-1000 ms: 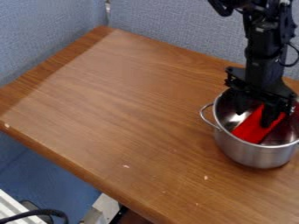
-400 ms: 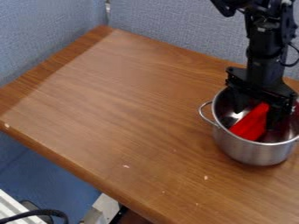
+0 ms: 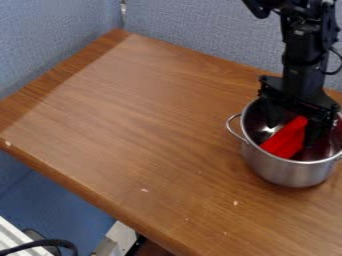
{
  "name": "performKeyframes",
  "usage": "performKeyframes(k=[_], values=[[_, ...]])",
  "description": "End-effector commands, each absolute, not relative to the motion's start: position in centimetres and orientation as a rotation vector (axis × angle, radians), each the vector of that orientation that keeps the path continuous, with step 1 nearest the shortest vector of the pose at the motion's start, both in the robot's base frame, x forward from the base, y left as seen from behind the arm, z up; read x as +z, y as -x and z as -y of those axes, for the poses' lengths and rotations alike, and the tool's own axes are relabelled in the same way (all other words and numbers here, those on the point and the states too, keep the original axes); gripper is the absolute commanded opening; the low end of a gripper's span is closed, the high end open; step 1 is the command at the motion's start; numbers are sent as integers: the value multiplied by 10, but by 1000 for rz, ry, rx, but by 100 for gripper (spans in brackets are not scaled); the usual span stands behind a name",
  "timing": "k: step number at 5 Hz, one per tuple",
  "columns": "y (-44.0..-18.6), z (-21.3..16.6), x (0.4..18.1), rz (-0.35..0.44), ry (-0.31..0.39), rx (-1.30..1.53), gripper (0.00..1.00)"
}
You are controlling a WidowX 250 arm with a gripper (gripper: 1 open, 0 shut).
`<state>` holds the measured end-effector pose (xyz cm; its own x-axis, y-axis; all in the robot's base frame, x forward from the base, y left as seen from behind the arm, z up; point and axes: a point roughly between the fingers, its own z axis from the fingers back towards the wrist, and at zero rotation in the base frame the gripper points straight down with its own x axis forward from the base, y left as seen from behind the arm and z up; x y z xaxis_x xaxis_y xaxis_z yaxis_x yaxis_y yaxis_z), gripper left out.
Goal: Put the red object in the metal pot
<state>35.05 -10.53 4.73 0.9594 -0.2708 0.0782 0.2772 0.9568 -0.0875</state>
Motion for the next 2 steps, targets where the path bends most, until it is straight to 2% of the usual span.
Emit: performKeyframes(k=[1,2], values=[[-362,98,60,107,100,-256,0],[-363,97,59,103,100,-253,0]])
